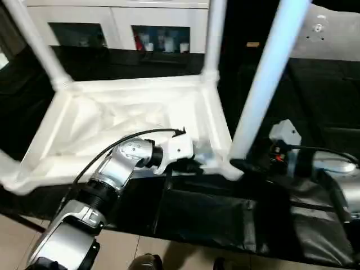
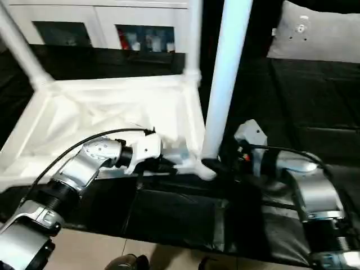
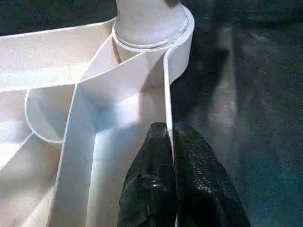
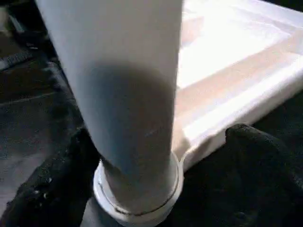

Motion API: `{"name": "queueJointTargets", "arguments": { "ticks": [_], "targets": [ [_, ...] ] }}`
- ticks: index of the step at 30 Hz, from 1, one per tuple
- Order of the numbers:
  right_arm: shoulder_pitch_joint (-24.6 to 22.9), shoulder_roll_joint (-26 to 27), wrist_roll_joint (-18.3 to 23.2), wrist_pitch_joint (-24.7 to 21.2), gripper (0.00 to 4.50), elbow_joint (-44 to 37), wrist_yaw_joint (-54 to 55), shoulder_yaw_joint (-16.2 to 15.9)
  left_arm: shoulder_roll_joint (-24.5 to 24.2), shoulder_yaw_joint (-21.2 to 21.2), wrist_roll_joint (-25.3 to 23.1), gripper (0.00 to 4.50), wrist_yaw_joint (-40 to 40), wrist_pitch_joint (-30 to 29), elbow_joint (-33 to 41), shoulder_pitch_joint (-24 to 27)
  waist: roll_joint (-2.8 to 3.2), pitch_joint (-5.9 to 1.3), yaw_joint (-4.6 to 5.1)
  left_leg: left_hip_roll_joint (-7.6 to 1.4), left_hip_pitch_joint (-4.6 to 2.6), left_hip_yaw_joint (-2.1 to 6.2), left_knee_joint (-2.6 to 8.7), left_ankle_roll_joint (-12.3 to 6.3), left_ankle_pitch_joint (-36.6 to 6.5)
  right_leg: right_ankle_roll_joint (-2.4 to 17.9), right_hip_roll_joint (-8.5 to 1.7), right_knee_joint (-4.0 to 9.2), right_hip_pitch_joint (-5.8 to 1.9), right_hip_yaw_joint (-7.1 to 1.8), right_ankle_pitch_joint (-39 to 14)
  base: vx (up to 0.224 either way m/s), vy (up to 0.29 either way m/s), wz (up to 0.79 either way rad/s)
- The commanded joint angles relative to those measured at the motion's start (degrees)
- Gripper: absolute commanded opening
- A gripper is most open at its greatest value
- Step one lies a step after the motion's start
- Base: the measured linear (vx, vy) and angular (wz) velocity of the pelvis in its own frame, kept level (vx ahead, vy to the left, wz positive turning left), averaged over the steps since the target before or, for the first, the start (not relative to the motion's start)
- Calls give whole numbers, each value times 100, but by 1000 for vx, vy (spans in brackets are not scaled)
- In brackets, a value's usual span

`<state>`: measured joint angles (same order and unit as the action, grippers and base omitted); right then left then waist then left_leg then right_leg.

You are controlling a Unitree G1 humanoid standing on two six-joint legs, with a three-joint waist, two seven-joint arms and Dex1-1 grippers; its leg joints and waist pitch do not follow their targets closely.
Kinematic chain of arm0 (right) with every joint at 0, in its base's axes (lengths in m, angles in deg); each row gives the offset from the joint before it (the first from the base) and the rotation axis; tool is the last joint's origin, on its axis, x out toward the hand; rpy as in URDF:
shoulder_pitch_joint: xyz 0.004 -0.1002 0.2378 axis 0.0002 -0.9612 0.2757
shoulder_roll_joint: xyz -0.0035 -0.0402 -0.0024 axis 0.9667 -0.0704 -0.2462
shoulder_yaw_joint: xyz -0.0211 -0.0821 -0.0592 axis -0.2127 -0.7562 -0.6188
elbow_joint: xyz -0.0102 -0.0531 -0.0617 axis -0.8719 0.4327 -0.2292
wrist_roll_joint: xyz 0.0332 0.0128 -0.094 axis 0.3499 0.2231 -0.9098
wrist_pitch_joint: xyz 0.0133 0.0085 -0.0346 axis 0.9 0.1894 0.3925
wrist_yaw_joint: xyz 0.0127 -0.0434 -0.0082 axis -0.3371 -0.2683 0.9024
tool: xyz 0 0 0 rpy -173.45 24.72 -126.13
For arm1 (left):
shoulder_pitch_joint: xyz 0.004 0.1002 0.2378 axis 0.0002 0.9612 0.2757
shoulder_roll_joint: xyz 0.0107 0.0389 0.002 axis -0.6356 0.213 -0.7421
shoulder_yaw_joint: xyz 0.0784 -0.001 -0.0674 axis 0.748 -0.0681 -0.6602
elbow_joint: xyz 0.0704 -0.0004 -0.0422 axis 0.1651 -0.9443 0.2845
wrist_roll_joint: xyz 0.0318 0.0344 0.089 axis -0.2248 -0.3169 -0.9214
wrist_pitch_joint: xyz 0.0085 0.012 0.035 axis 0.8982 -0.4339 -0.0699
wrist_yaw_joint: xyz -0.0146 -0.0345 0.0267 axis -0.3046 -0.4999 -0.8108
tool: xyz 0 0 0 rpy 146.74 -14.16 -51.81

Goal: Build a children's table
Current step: Rotate leg to tighten

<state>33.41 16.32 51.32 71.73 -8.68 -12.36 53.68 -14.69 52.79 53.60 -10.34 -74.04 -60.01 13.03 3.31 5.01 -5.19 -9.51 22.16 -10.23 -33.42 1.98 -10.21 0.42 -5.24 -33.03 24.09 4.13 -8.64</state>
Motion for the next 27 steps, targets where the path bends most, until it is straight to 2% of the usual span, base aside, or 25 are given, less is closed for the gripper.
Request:
{"name": "queueJointTargets", "arguments": {
  "ticks": [1,2,5,7,19,20,21,24,27],
  "targets": [
    [-74,-97,96,55,427,-64,-269,-132,-53,147,18,0,-247,162,-19,-29,-130,-382,9,-374,-83,92,379,-685,-1161,1444,-372,358,-340,-252,-1511,0,0,0],
    [-94,-157,128,85,410,-47,-460,-190,-119,171,83,0,-467,247,-20,-24,-121,-383,4,-372,-78,92,378,-685,-1164,1443,-373,362,-344,-251,-1538,0,0,0],
    [-95,-173,141,108,404,-23,-526,-211,-149,181,113,0,-577,282,-12,-18,-127,-393,7,-372,-71,95,375,-680,-1123,1446,-375,354,-344,-249,-1517,0,0,0],
    [-117,-199,250,10,375,-56,-718,-247,-196,195,137,0,-698,325,21,3,-122,-406,-8,-375,-85,88,364,-696,-1102,1473,-376,351,-343,-251,-1489,0,0,0],
    [-91,-191,390,-76,269,-37,-959,-270,-191,220,202,0,-797,367,29,43,-131,-433,-23,-368,-73,88,339,-733,-939,1523,-367,313,-354,-242,-1295,0,0,0],
    [-93,-188,402,-88,263,-41,-975,-276,-188,224,204,0,-799,362,38,58,-158,-440,-19,-366,-70,83,334,-743,-927,1524,-368,313,-362,-242,-1288,0,0,0],
    [-94,-189,412,-96,253,-41,-991,-282,-185,221,202,0,-807,364,39,67,-140,-438,-27,-368,-70,88,335,-754,-904,1522,-370,309,-361,-239,-1306,0,0,0],
    [-107,-190,423,-104,228,-53,-1007,-293,-179,212,214,0,-821,345,51,85,-145,-441,-25,-362,-66,85,327,-769,-868,1511,-363,308,-359,-236,-1299,0,0,0],
    [-158,-205,259,94,210,-68,-872,-304,-174,183,234,0,-785,317,71,103,-142,-434,-25,-366,-67,87,329,-754,-877,1497,-367,310,-352,-240,-1317,0,0,0]
  ]
}}
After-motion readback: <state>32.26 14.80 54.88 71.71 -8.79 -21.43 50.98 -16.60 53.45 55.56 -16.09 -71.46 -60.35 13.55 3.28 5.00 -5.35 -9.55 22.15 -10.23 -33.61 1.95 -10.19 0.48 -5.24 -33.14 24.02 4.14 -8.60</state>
